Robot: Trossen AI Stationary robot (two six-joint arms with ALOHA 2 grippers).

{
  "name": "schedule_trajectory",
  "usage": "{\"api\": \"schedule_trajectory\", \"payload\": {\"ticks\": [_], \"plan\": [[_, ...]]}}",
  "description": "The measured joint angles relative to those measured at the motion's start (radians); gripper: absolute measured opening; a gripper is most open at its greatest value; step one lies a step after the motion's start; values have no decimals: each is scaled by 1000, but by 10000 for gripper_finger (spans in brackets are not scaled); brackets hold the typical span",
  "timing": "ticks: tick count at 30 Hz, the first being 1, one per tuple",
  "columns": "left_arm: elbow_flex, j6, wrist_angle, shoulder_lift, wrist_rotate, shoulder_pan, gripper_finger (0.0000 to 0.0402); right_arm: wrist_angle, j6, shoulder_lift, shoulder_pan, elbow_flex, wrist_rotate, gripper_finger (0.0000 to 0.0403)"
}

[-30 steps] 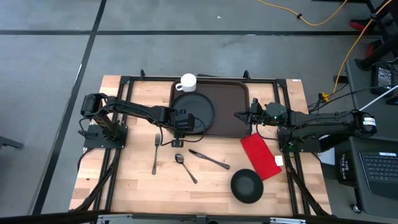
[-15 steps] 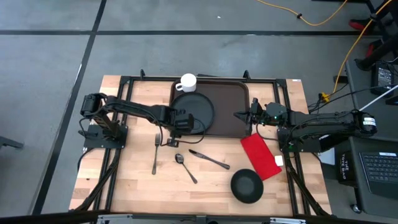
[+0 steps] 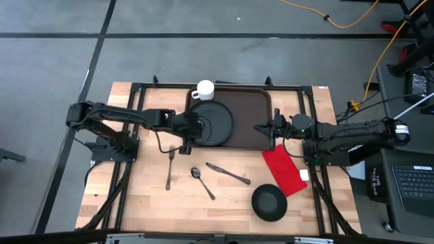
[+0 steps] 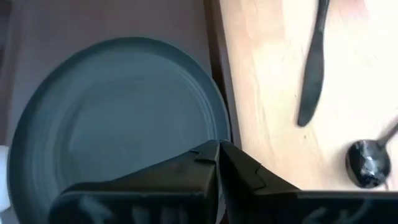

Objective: Set up tray
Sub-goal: Put the black bowl on top of the black plate on the brown serving tray

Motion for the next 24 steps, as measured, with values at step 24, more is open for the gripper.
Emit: {"api": "schedule_trajectory", "payload": {"ticks": [24], "plan": [[-182, -13, 450, -44, 111, 2, 3, -969, 525, 281, 489, 553, 244, 5]]}}
